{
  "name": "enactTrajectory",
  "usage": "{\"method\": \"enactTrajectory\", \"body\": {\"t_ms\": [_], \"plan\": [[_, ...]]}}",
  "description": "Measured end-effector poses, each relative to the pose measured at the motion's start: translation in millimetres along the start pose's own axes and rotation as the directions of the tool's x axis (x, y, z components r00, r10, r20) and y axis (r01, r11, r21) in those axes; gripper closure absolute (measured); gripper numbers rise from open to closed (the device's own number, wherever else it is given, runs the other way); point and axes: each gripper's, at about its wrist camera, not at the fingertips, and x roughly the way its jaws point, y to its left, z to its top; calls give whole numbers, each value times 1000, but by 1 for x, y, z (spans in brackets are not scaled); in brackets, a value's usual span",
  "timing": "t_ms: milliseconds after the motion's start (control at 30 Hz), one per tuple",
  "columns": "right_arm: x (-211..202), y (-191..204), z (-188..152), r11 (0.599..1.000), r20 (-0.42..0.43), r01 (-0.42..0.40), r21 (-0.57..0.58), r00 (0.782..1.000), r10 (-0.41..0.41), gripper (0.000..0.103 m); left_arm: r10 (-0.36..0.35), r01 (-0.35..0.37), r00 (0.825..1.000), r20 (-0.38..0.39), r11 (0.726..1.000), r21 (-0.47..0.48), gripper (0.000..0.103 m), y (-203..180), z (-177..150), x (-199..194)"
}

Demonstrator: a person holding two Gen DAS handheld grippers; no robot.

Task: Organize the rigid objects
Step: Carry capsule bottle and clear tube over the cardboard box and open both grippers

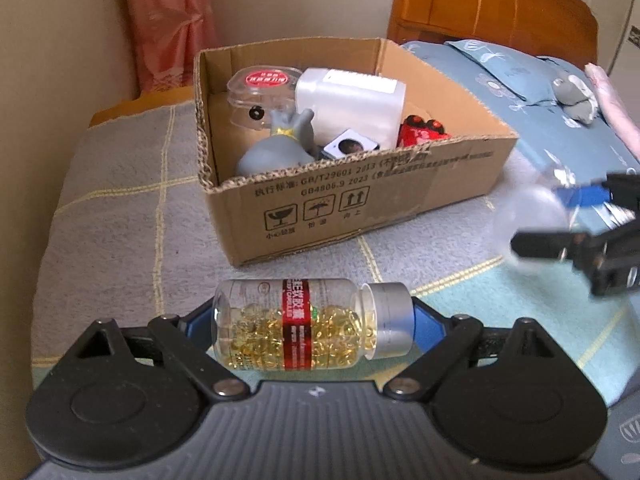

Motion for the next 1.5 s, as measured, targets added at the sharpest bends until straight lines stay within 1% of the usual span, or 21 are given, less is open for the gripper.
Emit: {"method": "enactTrajectory", "body": {"t_ms": [100,200,333,500,700,800,867,900,933,967,1033,1300,1500], "plan": [[-15,-3,18,1000,30,-23,-4,999,23,10,-12,12,1000,3,1000,23,10,3,6,-11],[-23,-6,41,999,68,-23,-24,997,24,10,-8,8,1000,14,999,50,10,3,11,-22],[-19,-10,74,999,92,-9,-48,996,14,10,-5,2,999,39,997,71,10,6,19,-34],[7,-18,117,999,56,-3,-37,998,5,10,12,-19,997,78,996,88,10,9,31,-47],[50,-24,154,998,-15,13,55,1000,-12,10,35,-45,993,112,995,89,10,14,41,-55],[68,-27,161,991,-59,10,132,998,-2,10,36,-48,992,121,994,95,10,13,44,-55],[76,-26,162,986,-77,29,163,997,-16,10,40,-52,991,125,994,101,11,13,46,-53],[78,-25,162,984,-80,37,177,997,-23,8,40,-53,991,126,993,102,10,12,47,-53],[81,-25,163,982,-76,33,187,997,-19,4,39,-53,991,127,993,105,10,12,47,-54],[81,-25,163,981,-69,22,193,998,-9,1,39,-53,991,130,993,108,10,12,48,-55],[79,-27,161,980,-53,12,201,999,-1,0,39,-54,990,133,993,110,10,11,50,-55],[62,-25,154,990,-41,47,136,998,-42,0,40,-58,988,146,991,124,10,7,64,-58],[55,-25,151,993,-37,47,106,998,-44,0,40,-56,989,139,992,116,10,7,93,-51]]}}
